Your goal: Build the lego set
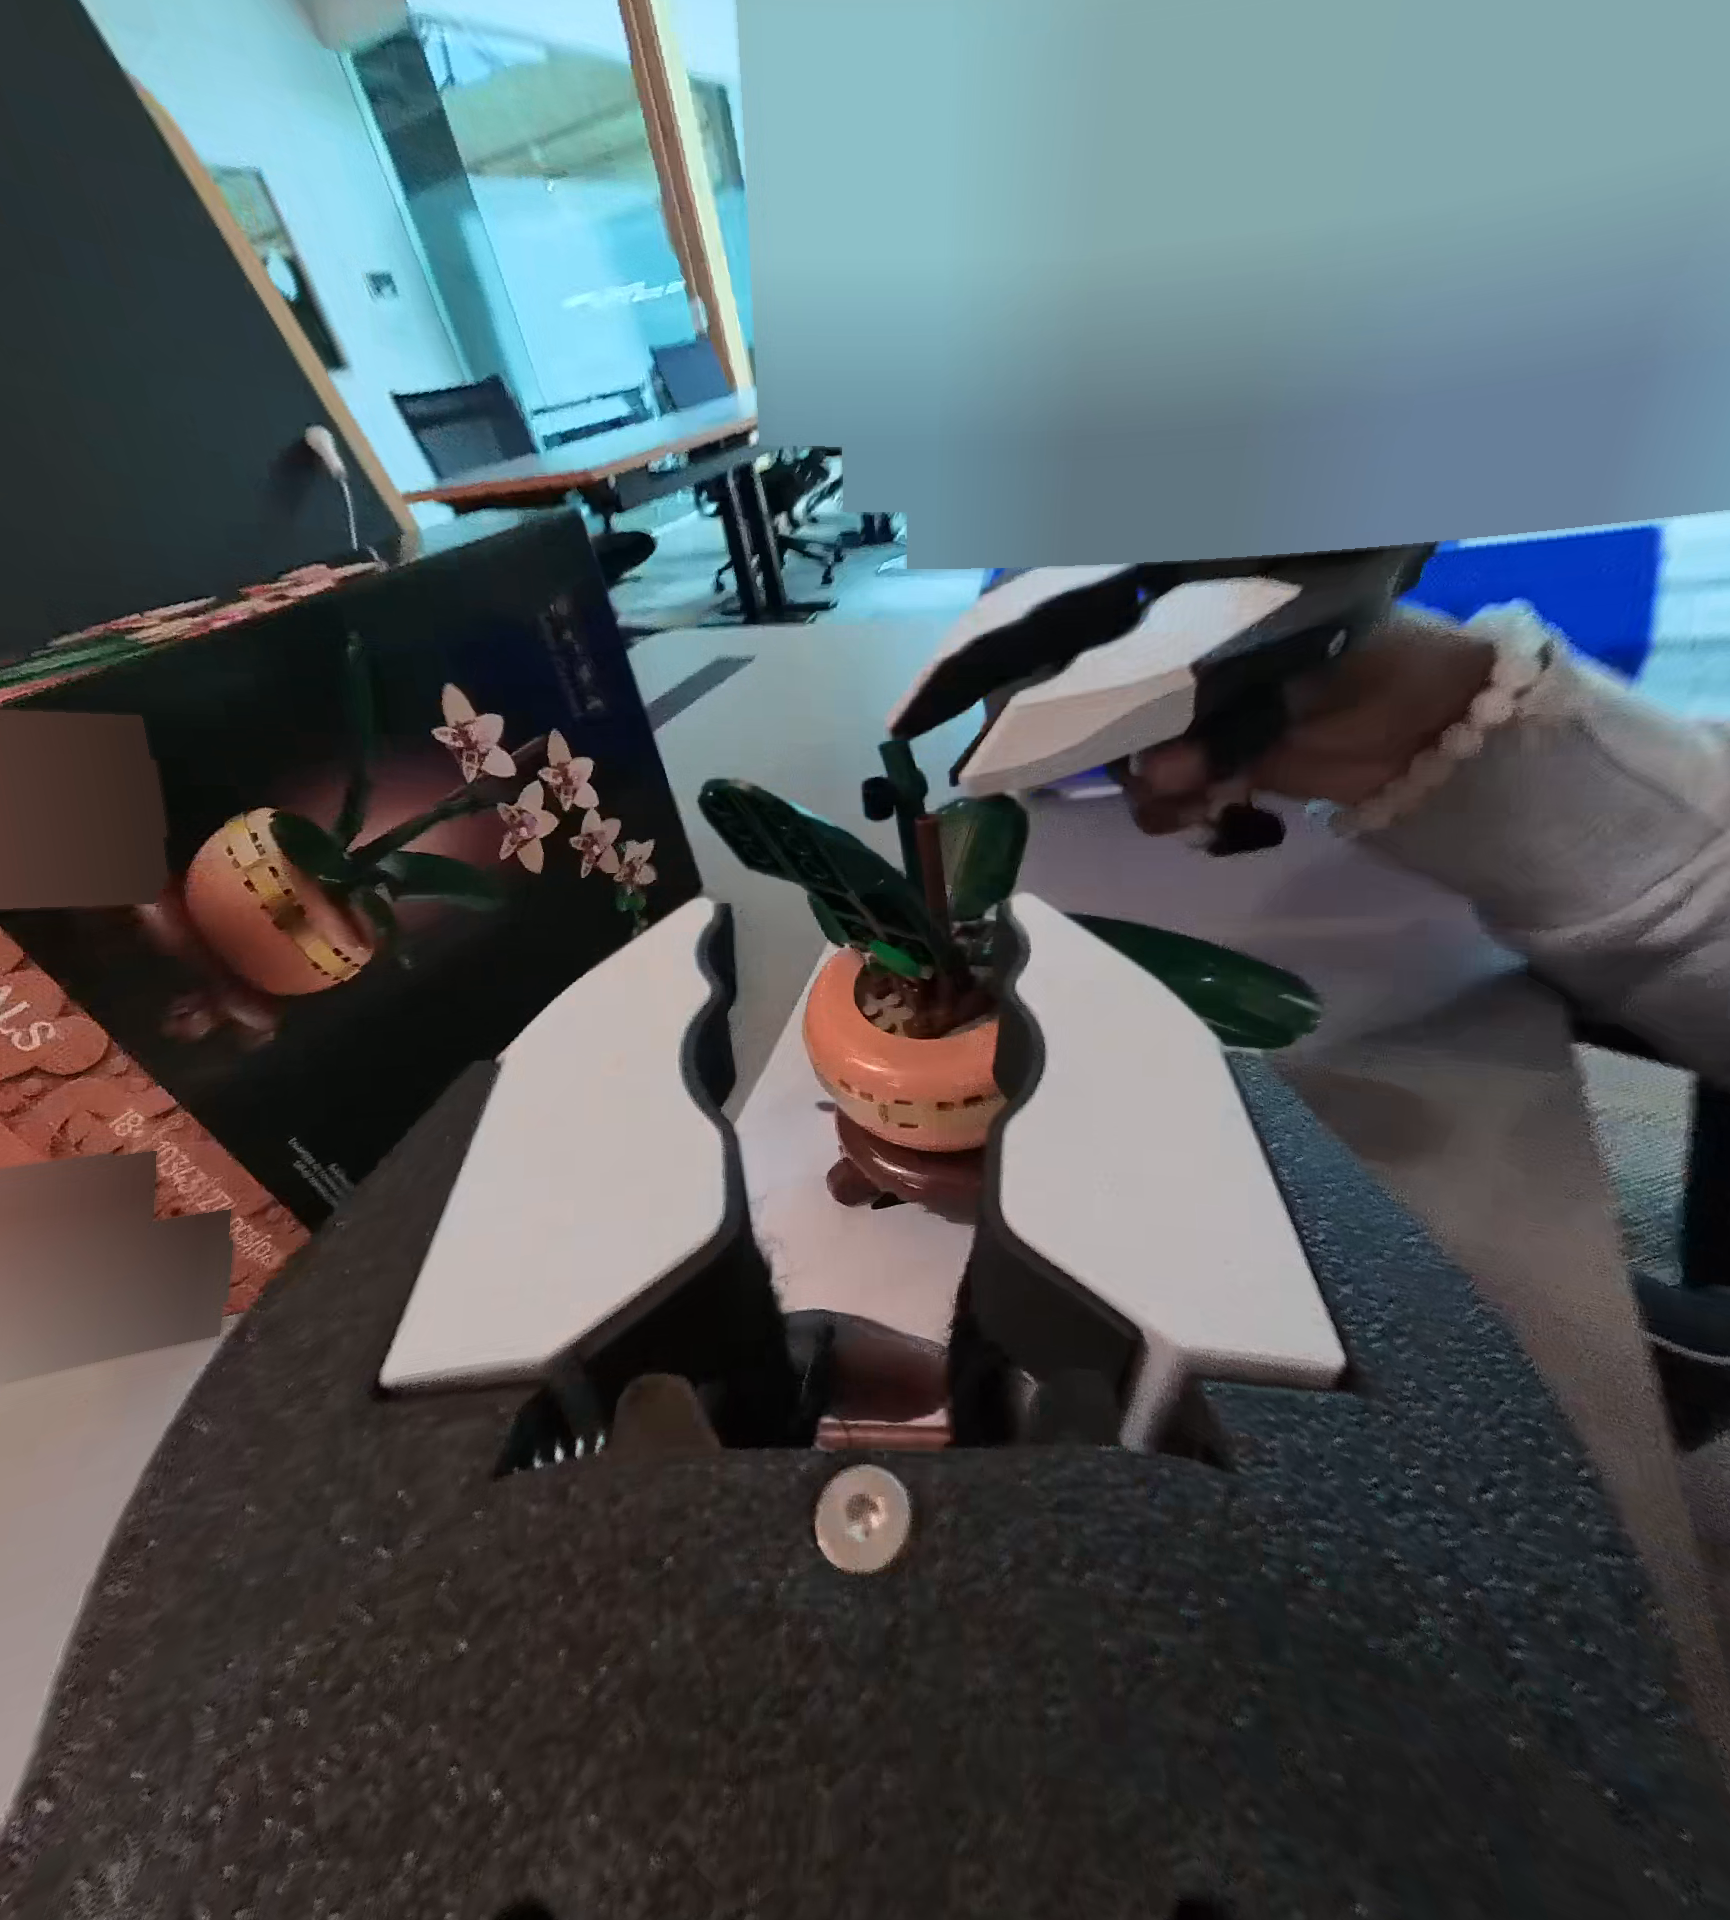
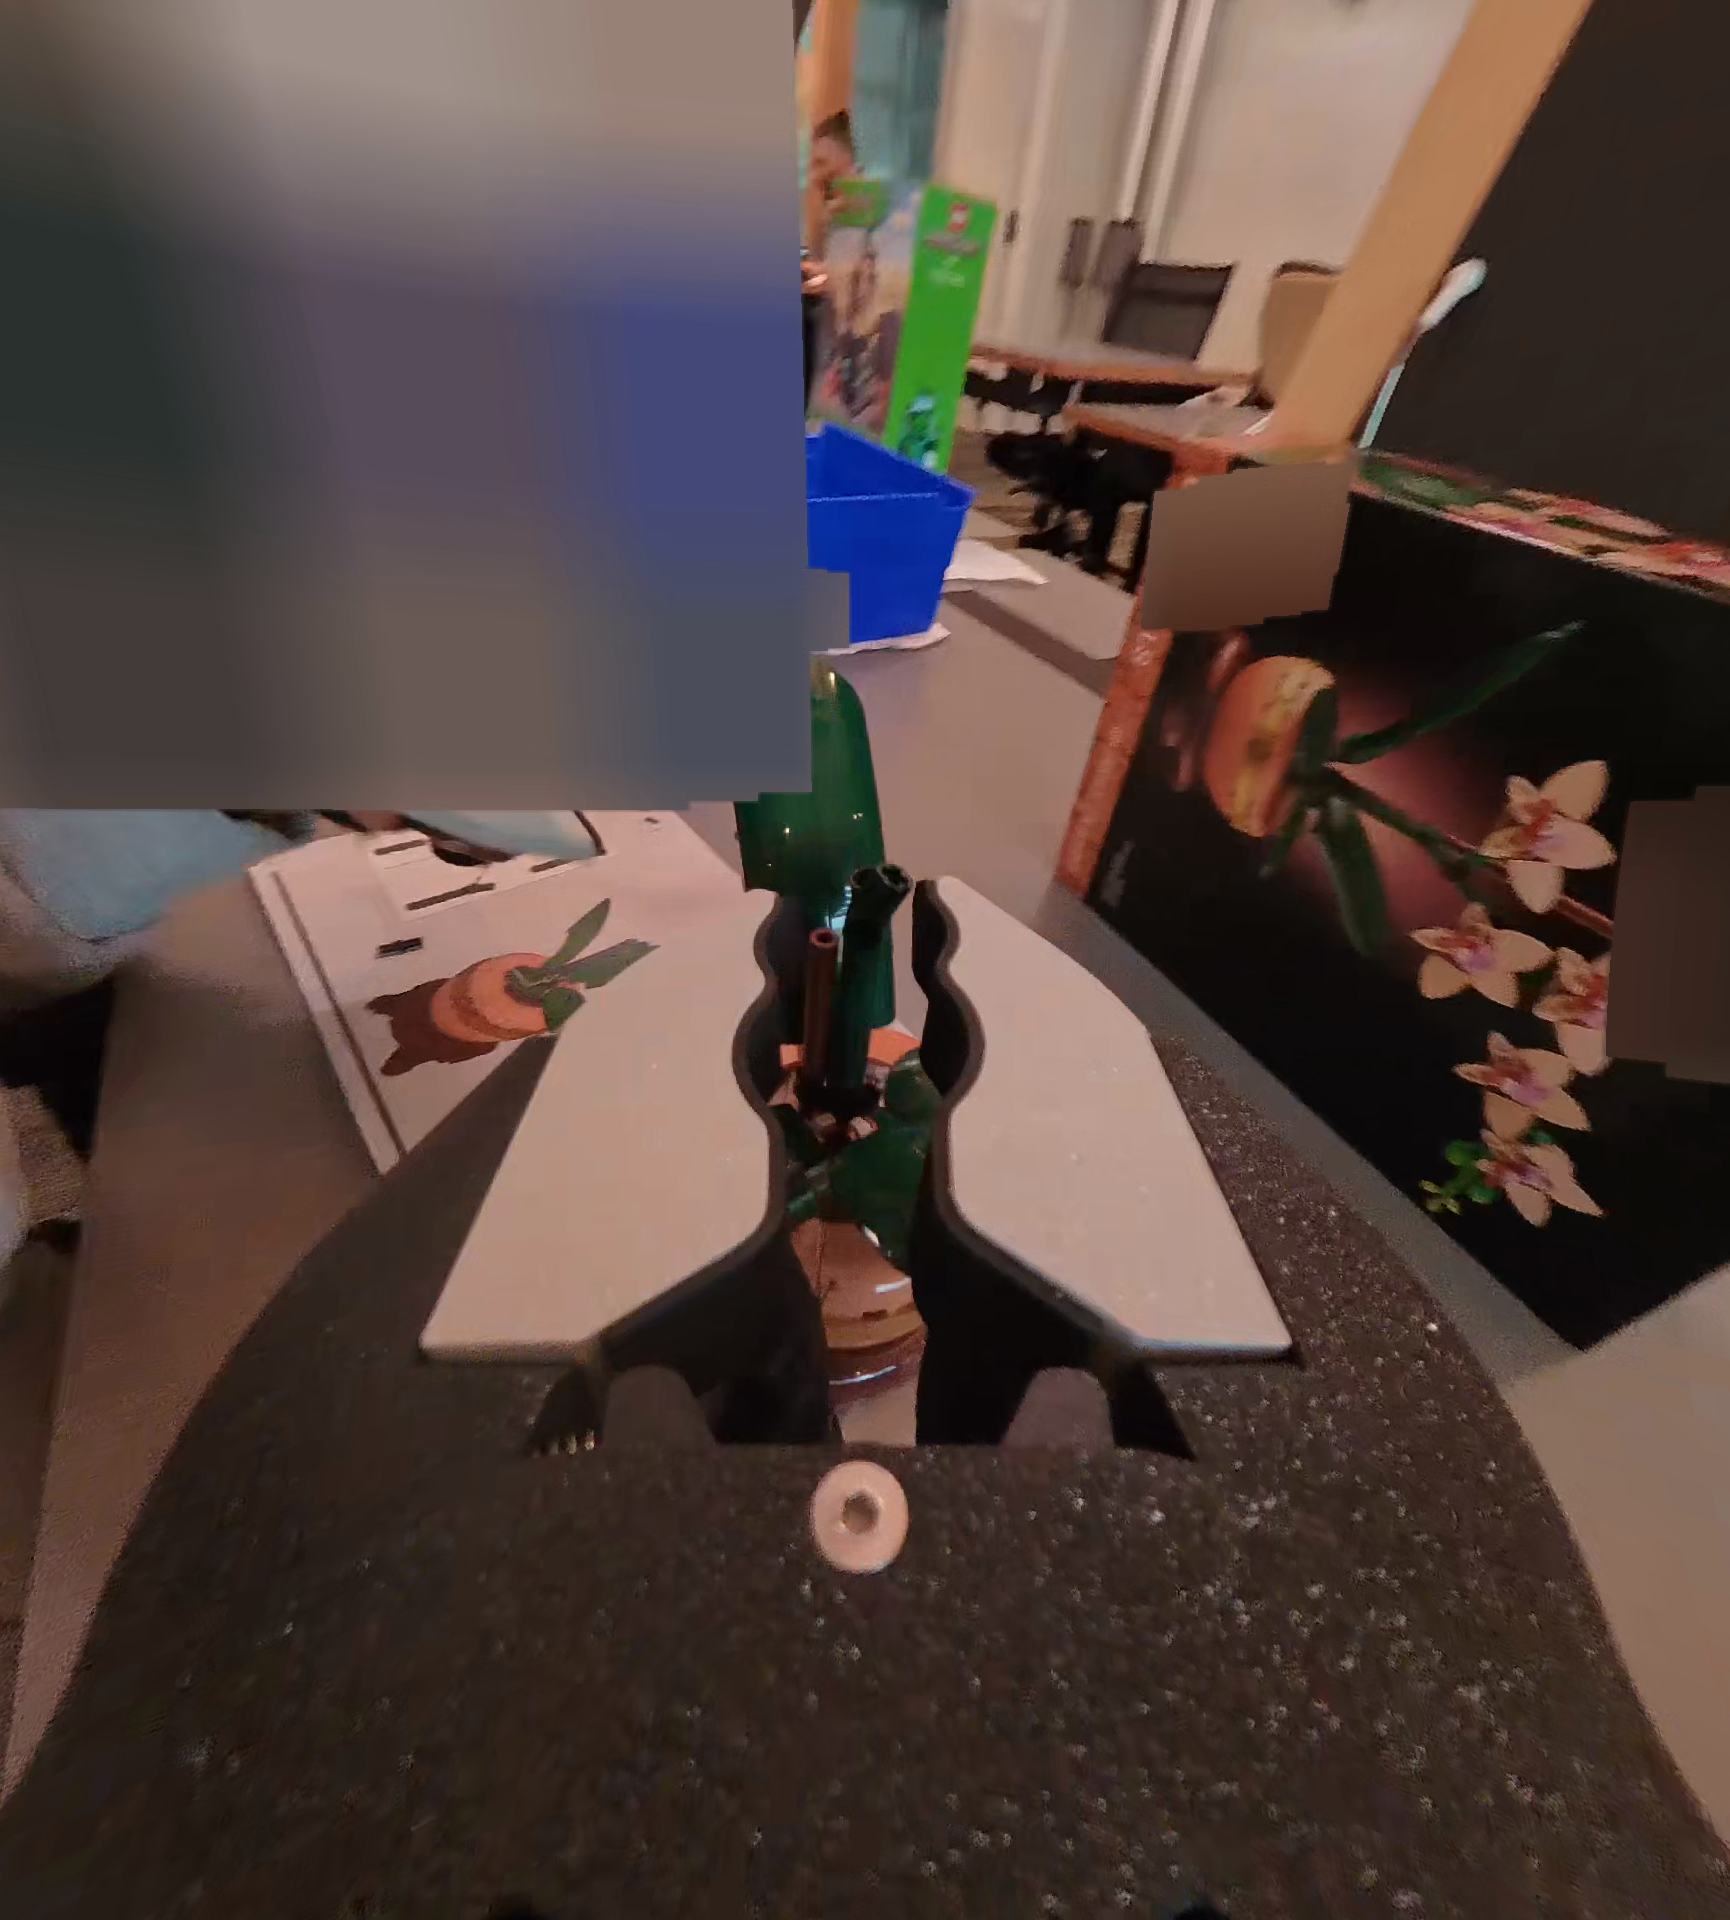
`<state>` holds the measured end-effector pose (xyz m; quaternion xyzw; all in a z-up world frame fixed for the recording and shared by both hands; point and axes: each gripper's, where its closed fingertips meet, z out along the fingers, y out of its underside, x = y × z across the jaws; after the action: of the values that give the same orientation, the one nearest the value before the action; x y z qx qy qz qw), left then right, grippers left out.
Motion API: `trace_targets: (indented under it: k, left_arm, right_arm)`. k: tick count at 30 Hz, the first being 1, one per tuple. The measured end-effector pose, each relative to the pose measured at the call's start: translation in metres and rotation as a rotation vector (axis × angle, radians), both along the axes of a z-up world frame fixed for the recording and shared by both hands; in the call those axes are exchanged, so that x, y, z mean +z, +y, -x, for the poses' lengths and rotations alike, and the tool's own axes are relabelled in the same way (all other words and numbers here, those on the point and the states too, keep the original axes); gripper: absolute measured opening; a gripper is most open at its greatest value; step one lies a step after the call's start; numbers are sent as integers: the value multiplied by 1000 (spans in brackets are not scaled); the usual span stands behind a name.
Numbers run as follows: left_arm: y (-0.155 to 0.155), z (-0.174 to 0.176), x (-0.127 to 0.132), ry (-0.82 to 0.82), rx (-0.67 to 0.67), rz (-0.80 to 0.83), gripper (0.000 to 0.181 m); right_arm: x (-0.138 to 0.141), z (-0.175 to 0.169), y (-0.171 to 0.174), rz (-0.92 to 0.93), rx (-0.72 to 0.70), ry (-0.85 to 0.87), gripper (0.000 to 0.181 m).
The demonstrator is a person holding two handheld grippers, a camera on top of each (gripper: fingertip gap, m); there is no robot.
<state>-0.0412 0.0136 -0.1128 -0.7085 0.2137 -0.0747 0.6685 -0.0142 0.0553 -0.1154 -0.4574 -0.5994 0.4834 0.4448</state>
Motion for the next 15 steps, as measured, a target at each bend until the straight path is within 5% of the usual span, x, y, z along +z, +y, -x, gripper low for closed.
trace_targets:
  k: [1,6,15]
  left_arm:
    - [6,-2,-3,26,24,7,48]
    - [28,-13,-13,-25,77,20,51]
    - [45,-12,-30,-74,106,53,43]
  right_arm:
    - [0,4,0,6,25,-14,21]
    - [-2,12,0,-10,133,-147,10]
    - [-11,3,-1,3,333,-371,15]
